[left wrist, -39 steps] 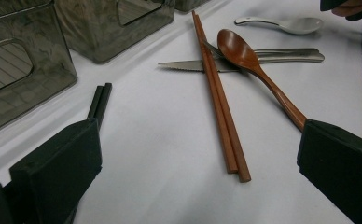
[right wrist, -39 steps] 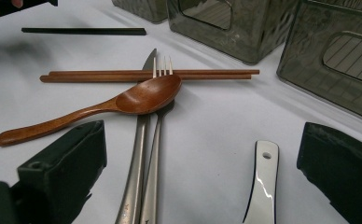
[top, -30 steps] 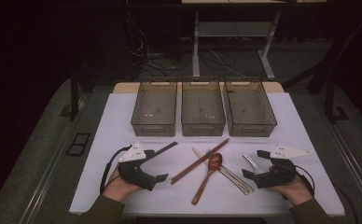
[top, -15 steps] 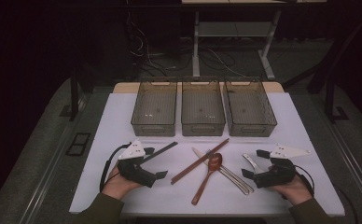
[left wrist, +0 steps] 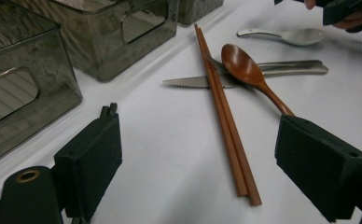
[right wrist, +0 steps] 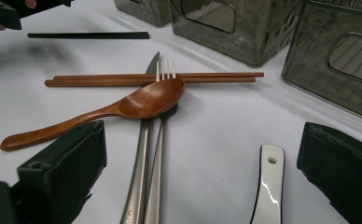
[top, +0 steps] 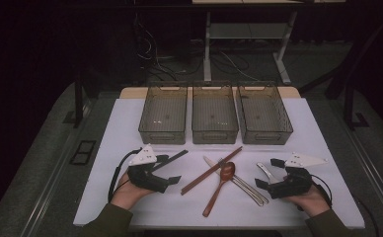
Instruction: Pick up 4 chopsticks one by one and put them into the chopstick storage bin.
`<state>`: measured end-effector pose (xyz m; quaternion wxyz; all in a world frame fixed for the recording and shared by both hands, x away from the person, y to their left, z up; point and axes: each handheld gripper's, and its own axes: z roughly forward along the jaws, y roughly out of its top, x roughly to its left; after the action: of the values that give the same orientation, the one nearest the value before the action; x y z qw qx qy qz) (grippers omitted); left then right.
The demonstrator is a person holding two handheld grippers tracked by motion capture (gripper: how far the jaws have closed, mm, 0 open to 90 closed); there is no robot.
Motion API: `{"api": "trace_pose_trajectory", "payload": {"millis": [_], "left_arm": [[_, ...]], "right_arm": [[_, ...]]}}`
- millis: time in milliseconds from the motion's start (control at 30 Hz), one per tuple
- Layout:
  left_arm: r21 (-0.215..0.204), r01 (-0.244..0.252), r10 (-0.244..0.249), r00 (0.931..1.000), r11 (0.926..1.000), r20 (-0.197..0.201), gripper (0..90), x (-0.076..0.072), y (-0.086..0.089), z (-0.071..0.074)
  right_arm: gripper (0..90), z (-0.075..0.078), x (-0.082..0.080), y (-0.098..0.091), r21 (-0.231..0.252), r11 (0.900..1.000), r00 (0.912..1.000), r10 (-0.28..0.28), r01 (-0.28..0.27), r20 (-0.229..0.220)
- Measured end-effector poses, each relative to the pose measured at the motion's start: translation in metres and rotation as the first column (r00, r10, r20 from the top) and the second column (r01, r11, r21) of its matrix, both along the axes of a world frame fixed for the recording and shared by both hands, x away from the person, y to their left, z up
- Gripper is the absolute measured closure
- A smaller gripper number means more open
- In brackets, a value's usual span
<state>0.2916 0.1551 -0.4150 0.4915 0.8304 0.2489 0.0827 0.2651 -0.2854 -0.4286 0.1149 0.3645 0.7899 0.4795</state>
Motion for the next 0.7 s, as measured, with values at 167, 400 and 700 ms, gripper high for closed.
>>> {"api": "trace_pose_trajectory", "payload": {"millis": [167, 400, 700], "left_arm": [[-0.017, -0.002, 0.002, 0.9999, 0.9999, -0.013, 16.3, 0.004, -0.005, 0.0], [-0.017, 0.002, -0.002, 0.9997, 0.9999, -0.022, 18.4, 0.008, -0.013, -0.003], [-0.006, 0.026, -0.026, 0.9994, 0.9996, -0.024, 25.4, 0.011, -0.026, -0.003]], "right_arm": [[1.0, 0.0, 0.0, 0.002, -0.006, 1.0, 1.0, 0.002, -0.002, 0.002], [1.0, -0.002, -0.002, 0.004, -0.034, 0.9994, 1.0, 0.008, -0.008, -0.001], [1.1, -0.004, 0.0, 0.005, -0.037, 0.9993, 0.9999, 0.01, -0.011, -0.012]]}}
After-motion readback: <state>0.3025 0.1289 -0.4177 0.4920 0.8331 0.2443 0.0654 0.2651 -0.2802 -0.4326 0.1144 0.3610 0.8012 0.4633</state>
